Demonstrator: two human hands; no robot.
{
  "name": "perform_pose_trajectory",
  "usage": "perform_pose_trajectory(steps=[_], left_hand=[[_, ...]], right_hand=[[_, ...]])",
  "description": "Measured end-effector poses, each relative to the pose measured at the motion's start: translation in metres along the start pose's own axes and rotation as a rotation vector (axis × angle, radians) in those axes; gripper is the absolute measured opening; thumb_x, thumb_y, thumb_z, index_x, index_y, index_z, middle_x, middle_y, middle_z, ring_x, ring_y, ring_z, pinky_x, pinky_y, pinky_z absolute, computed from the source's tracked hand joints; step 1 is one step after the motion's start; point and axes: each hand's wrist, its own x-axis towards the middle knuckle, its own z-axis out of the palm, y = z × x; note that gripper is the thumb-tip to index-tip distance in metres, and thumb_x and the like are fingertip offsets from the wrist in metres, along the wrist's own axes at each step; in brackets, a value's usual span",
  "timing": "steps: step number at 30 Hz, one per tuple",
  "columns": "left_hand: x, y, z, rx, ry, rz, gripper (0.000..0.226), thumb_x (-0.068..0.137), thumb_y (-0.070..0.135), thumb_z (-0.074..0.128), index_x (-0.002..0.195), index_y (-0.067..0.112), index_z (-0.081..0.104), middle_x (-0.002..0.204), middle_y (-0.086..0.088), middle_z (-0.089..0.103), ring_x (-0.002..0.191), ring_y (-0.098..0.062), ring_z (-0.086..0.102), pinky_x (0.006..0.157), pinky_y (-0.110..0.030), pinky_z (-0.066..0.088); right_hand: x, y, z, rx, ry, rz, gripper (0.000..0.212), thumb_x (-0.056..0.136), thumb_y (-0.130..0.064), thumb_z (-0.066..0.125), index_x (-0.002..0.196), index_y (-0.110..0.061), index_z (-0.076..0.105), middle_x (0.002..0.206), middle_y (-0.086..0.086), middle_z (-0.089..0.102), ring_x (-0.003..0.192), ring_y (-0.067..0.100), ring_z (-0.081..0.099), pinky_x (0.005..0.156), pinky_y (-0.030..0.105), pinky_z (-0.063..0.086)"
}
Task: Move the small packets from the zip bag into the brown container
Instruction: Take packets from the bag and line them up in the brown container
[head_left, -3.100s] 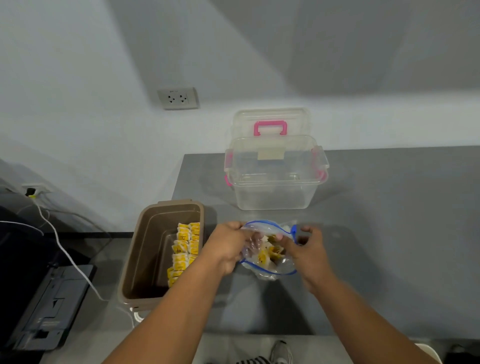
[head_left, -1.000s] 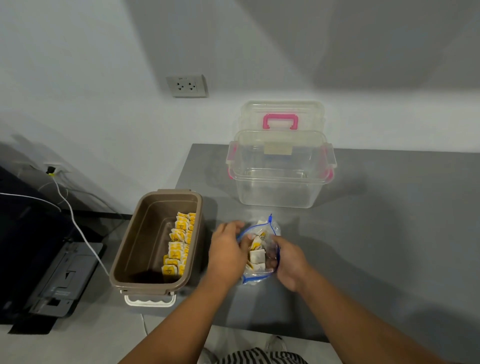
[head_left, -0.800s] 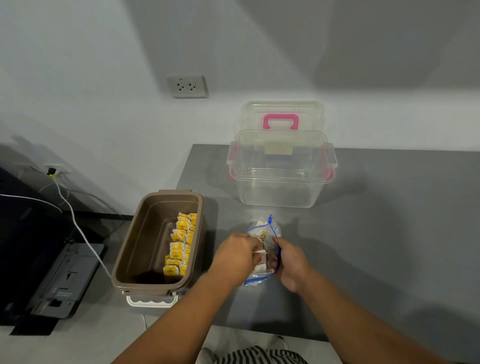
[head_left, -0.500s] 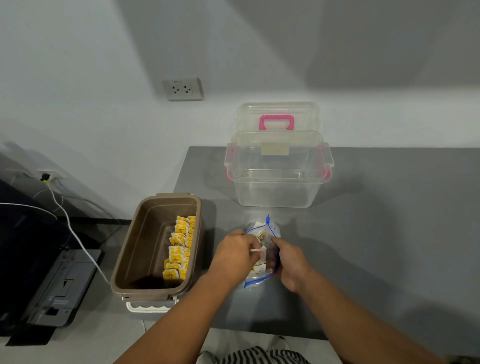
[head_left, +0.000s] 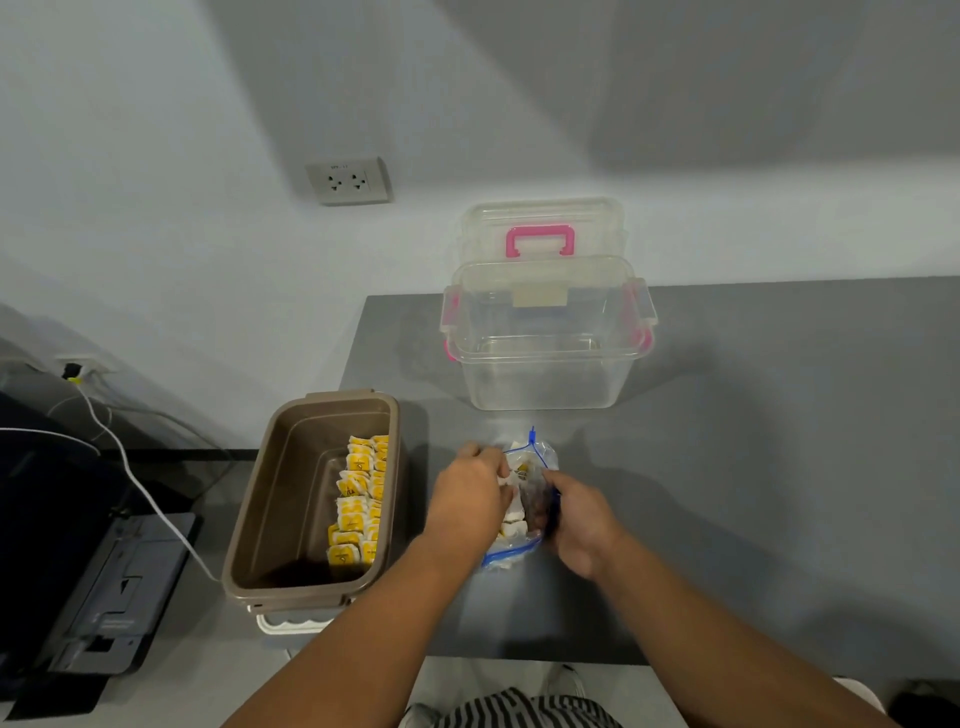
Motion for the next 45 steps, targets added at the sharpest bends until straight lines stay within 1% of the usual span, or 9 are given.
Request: perform_pose_trajectory(steps=[3,6,11,19,27,32,39,42,45], left_hand=[[-0.003,-0.003,-0.001,0.051,0.027,0.132,0.015,0.093,0.026,0.065,0.107,0.021,0.068,0.117,0.001,0.051,0.097,-0.017,0.058,0.086,-0.027,0.052],[-0.002,-0.008,-0.004,0.163,-0.126,0.259,0.025,0.097,0.028,0.058,0.117,0.021,0.072,0.121,0.001,0.059,0.110,-0.018,0.056,0.093,-0.031,0.051],[0.001,-0.014,-0.006,0.314,-0.240,0.279,0.046,0.089,0.038,0.069,0.132,0.024,0.061,0.130,0.002,0.058,0.120,-0.019,0.051,0.100,-0.035,0.049],[0.004,-0.012,-0.012,0.306,-0.196,0.236,0.025,0.099,0.033,0.052,0.114,0.029,0.072,0.104,-0.002,0.070,0.091,-0.021,0.066,0.082,-0.033,0.056],[0.008,-0.019,-0.027,0.126,-0.003,0.287,0.022,0.097,0.034,0.058,0.110,0.024,0.074,0.102,-0.001,0.069,0.093,-0.020,0.064,0.081,-0.034,0.053],[0.006,-0.020,-0.045,0.079,0.001,0.272,0.015,0.095,0.033,0.061,0.100,0.026,0.073,0.094,0.003,0.072,0.085,-0.017,0.066,0.077,-0.036,0.056],[-0.005,-0.029,-0.118,-0.078,0.036,0.246,0.015,0.093,0.029,0.068,0.106,0.026,0.074,0.092,0.011,0.073,0.082,-0.001,0.065,0.083,-0.024,0.055],[-0.011,-0.048,-0.151,-0.137,0.067,0.164,0.009,0.091,0.031,0.071,0.098,0.030,0.075,0.079,0.015,0.071,0.070,0.006,0.063,0.070,-0.008,0.049],[-0.015,-0.075,-0.176,-0.137,0.063,0.137,0.006,0.088,0.030,0.075,0.093,0.031,0.076,0.078,0.015,0.072,0.069,0.004,0.065,0.069,-0.021,0.055]], right_hand=[[-0.002,-0.001,0.002,0.039,-0.004,0.002,0.032,0.103,-0.019,0.048,0.113,-0.001,0.072,0.105,0.017,0.076,0.096,0.031,0.072,0.081,0.041,0.058],[-0.002,0.000,0.003,0.080,-0.002,-0.005,0.031,0.103,-0.018,0.048,0.110,0.000,0.072,0.097,0.016,0.077,0.087,0.029,0.073,0.074,0.038,0.057],[-0.004,0.001,0.005,0.079,-0.008,-0.012,0.030,0.103,-0.017,0.047,0.108,0.000,0.072,0.093,0.014,0.078,0.080,0.026,0.074,0.071,0.036,0.057],[-0.007,0.001,0.011,0.023,0.047,-0.020,0.030,0.105,-0.020,0.047,0.106,-0.005,0.073,0.093,0.012,0.079,0.089,0.028,0.073,0.072,0.036,0.056],[-0.010,0.003,0.021,0.059,0.063,-0.009,0.028,0.104,-0.019,0.048,0.109,-0.003,0.071,0.087,0.011,0.078,0.082,0.026,0.074,0.069,0.036,0.056],[-0.014,0.003,0.026,0.070,0.071,-0.005,0.027,0.106,-0.020,0.045,0.093,-0.008,0.066,0.056,0.001,0.067,0.045,0.011,0.062,0.046,0.025,0.048],[-0.017,0.005,0.041,0.043,0.083,-0.032,0.027,0.106,-0.019,0.047,0.103,-0.004,0.069,0.080,0.008,0.077,0.076,0.020,0.074,0.069,0.036,0.056],[-0.018,0.006,0.050,0.062,0.099,-0.047,0.030,0.105,-0.019,0.048,0.113,0.001,0.069,0.098,0.015,0.078,0.094,0.028,0.074,0.088,0.046,0.058],[-0.019,0.009,0.054,0.076,0.098,-0.063,0.029,0.105,-0.016,0.047,0.107,0.004,0.069,0.096,0.019,0.076,0.087,0.028,0.074,0.081,0.042,0.060]])
